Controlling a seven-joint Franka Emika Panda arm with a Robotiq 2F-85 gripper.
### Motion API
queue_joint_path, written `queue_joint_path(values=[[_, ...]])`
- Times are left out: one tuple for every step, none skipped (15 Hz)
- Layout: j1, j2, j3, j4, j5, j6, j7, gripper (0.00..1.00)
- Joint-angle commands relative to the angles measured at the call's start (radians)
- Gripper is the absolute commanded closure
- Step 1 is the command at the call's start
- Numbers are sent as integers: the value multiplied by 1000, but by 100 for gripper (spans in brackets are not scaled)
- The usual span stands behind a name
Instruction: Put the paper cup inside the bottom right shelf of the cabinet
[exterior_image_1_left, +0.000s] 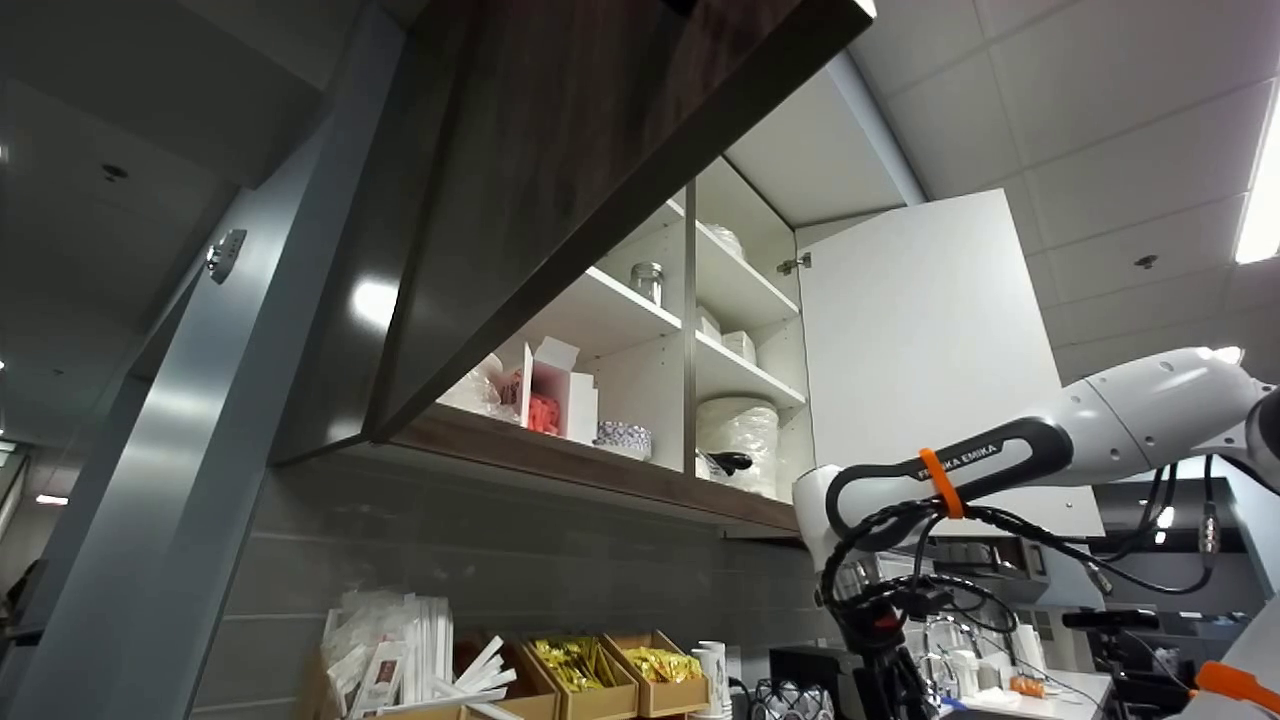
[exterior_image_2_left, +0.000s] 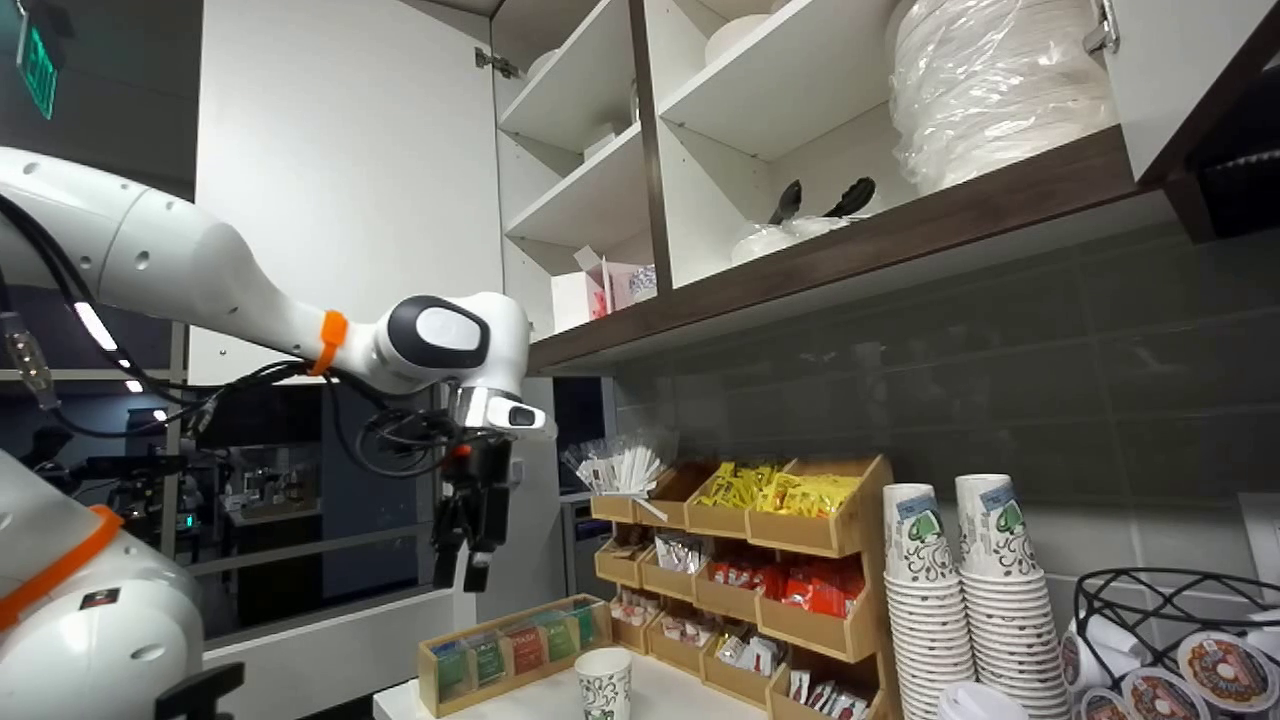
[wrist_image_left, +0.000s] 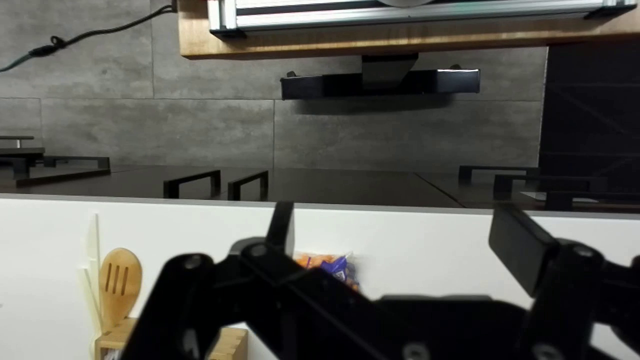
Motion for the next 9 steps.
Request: queue_joint_path(values=[[47, 101, 26, 32, 117, 88, 98, 0], [48, 117, 38, 32, 138, 130, 132, 0], [48, 134, 45, 34, 161, 166, 159, 0], [46, 149, 52, 35, 176, 208, 188, 0], [39, 164, 59, 35, 179, 253, 217, 0], [32, 178, 65, 37, 174, 294, 240, 0], [23, 200, 66, 43, 163, 332, 261, 0], [17, 227, 64, 51, 153, 363, 272, 0], [9, 256, 62, 59, 143, 391, 283, 0]])
